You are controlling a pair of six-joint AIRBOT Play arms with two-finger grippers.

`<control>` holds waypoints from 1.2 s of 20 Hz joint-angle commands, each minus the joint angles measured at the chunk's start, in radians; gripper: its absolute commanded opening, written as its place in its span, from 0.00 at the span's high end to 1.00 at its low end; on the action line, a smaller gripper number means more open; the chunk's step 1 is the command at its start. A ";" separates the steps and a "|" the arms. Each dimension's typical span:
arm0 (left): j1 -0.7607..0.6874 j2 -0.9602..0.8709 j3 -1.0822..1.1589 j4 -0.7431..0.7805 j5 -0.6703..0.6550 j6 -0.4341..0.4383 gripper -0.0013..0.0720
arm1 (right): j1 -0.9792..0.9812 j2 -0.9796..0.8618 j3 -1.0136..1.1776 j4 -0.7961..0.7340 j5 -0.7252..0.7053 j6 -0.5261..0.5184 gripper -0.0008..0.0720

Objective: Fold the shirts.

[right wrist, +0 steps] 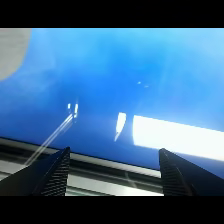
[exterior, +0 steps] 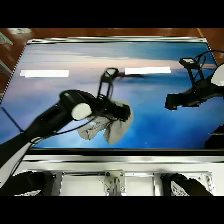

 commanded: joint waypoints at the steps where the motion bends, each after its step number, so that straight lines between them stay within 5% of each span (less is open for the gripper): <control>1: 0.018 -0.060 -0.008 0.099 -0.135 -0.040 0.01 | 0.000 0.014 0.004 -0.043 -0.004 -0.002 0.09; 4: 0.201 0.011 -0.011 0.183 -0.394 0.077 0.01 | 0.000 0.014 0.003 -0.082 -0.072 -0.001 0.09; 8: 0.399 0.178 -0.231 0.151 -0.409 0.137 0.02 | -0.009 0.014 -0.112 -0.242 -0.154 -0.001 0.09; 10: 0.460 0.244 -0.420 0.025 -0.355 0.196 0.02 | -0.053 0.014 -0.224 -0.212 -0.154 0.003 0.09; 15: 0.505 0.274 -0.771 -0.398 0.000 0.271 0.01 | -0.201 0.014 -0.405 0.206 -0.200 -0.029 0.09; 24: 0.503 0.139 -0.799 -0.613 0.171 0.414 0.01 | -0.211 0.014 -0.408 0.228 -0.191 -0.029 0.09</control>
